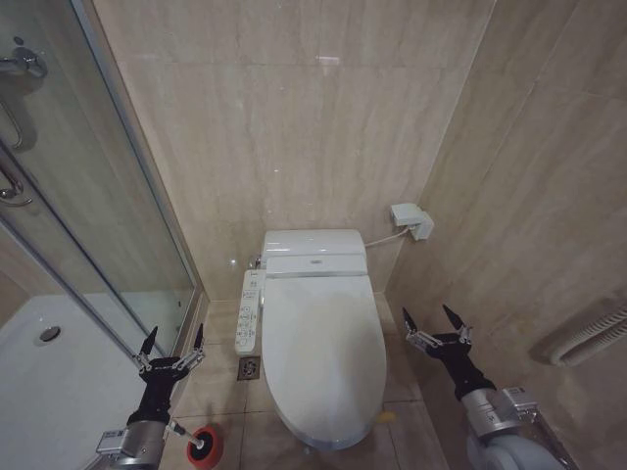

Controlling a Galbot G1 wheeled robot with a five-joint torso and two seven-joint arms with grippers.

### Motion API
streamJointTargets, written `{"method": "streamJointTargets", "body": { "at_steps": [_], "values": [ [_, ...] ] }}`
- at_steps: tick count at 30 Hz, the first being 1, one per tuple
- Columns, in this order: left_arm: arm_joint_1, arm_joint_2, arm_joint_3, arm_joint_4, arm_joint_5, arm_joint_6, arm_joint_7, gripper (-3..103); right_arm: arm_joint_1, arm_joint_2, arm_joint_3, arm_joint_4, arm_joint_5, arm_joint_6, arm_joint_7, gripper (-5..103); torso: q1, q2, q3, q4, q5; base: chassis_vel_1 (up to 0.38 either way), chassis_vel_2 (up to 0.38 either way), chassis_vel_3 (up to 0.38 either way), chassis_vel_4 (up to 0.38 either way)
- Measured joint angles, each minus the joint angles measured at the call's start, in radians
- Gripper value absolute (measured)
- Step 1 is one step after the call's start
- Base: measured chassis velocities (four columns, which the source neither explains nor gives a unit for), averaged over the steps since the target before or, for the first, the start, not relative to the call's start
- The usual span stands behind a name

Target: Open the toilet lid, clean the toilet bowl with a toilet brush, close the toilet lid, and flush.

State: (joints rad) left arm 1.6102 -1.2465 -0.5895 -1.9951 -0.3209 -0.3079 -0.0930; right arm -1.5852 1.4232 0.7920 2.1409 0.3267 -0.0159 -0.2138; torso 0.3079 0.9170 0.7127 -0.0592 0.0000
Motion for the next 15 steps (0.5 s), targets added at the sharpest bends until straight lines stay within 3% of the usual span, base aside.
{"method": "streamJointTargets", "body": {
  "at_steps": [15],
  "values": [
    [0.000, 0.000, 0.000, 0.000, 0.000, 0.000, 0.000, 100, 0.000, 0.000, 0.000, 0.000, 0.000, 0.000, 0.000, 100, 0.000, 0.000, 0.000, 0.0000, 0.0000, 0.000, 0.000, 0.000, 0.000]
  ]
}}
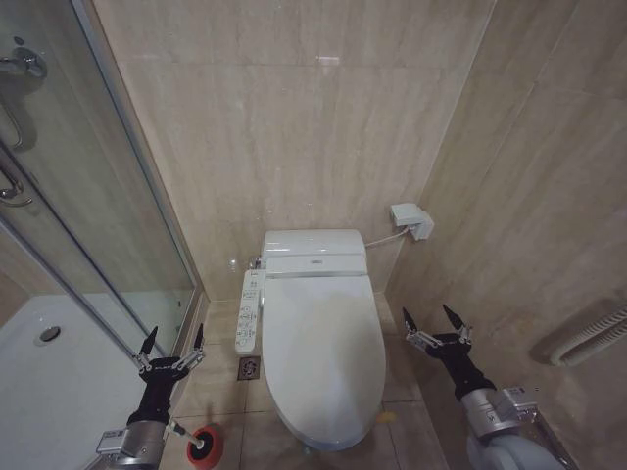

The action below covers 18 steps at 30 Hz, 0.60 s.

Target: Open the toilet lid, clean the toilet bowl with a toilet brush, close the toilet lid, and flush.

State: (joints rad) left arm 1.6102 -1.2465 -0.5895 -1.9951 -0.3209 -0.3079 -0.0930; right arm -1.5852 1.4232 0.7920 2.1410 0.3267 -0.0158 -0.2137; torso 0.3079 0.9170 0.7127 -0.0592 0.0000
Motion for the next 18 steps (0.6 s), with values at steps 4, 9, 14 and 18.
{"method": "streamJointTargets", "body": {
  "at_steps": [4, 9, 14, 18],
  "values": [
    [0.000, 0.000, 0.000, 0.000, 0.000, 0.000, 0.000, 100, 0.000, 0.000, 0.000, 0.000, 0.000, 0.000, 0.000, 100, 0.000, 0.000, 0.000, 0.0000, 0.0000, 0.000, 0.000, 0.000, 0.000],
    [0.000, 0.000, 0.000, 0.000, 0.000, 0.000, 0.000, 100, 0.000, 0.000, 0.000, 0.000, 0.000, 0.000, 0.000, 100, 0.000, 0.000, 0.000, 0.0000, 0.0000, 0.000, 0.000, 0.000, 0.000],
    [0.000, 0.000, 0.000, 0.000, 0.000, 0.000, 0.000, 100, 0.000, 0.000, 0.000, 0.000, 0.000, 0.000, 0.000, 100, 0.000, 0.000, 0.000, 0.0000, 0.0000, 0.000, 0.000, 0.000, 0.000],
    [0.000, 0.000, 0.000, 0.000, 0.000, 0.000, 0.000, 100, 0.000, 0.000, 0.000, 0.000, 0.000, 0.000, 0.000, 100, 0.000, 0.000, 0.000, 0.0001, -0.0001, 0.000, 0.000, 0.000, 0.000]
  ]
}}
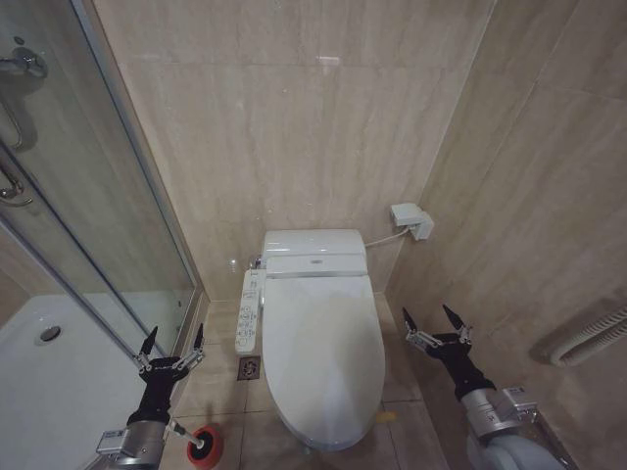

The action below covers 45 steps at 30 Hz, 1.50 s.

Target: Open the toilet lid, clean the toilet bowl with a toilet brush, close the toilet lid, and flush.

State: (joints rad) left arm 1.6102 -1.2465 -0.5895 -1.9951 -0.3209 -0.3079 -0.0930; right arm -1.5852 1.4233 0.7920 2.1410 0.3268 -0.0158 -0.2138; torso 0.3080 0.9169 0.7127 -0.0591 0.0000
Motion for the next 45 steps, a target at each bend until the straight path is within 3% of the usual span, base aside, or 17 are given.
{"method": "streamJointTargets", "body": {
  "at_steps": [22, 45],
  "values": [
    [0.000, 0.000, 0.000, 0.000, 0.000, 0.000, 0.000, 100, 0.000, 0.000, 0.000, 0.000, 0.000, 0.000, 0.000, 100, 0.001, 0.000, 0.000, 0.0001, 0.0000, 0.031, -0.028, -0.030, 0.028],
    [0.000, 0.000, 0.000, 0.000, 0.000, 0.000, 0.000, 100, 0.000, 0.000, 0.000, 0.000, 0.000, 0.000, 0.000, 100, 0.000, 0.000, 0.000, -0.0001, 0.0000, 0.126, -0.126, -0.115, 0.120]
  ]
}}
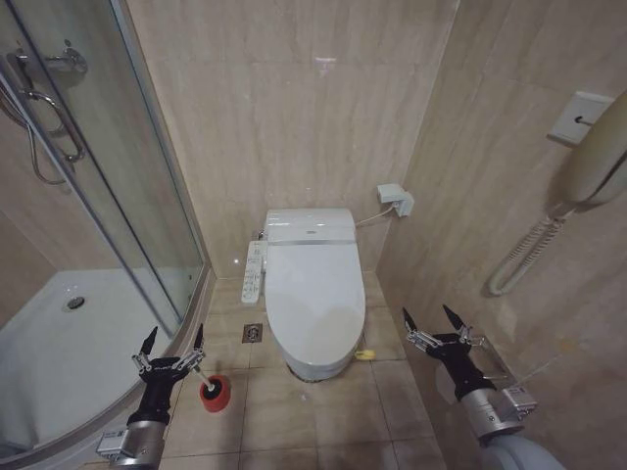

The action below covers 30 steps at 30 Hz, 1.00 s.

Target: Open the toilet lid, clean the toilet bowl with a toilet brush, close the toilet lid, and flush.

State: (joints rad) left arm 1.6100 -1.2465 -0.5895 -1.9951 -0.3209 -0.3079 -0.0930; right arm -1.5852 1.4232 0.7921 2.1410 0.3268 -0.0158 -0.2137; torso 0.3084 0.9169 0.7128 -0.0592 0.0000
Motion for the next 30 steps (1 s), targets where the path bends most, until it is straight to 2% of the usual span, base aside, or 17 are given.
{"method": "streamJointTargets", "body": {
  "at_steps": [30],
  "values": [
    [0.000, 0.000, 0.000, 0.000, 0.000, 0.000, 0.000, 100, 0.000, 0.000, 0.000, 0.000, 0.000, 0.000, 0.000, 100, 0.000, 0.000, 0.000, 0.0001, 0.0000, 0.000, 0.000, 0.000, 0.000]
  ]
}}
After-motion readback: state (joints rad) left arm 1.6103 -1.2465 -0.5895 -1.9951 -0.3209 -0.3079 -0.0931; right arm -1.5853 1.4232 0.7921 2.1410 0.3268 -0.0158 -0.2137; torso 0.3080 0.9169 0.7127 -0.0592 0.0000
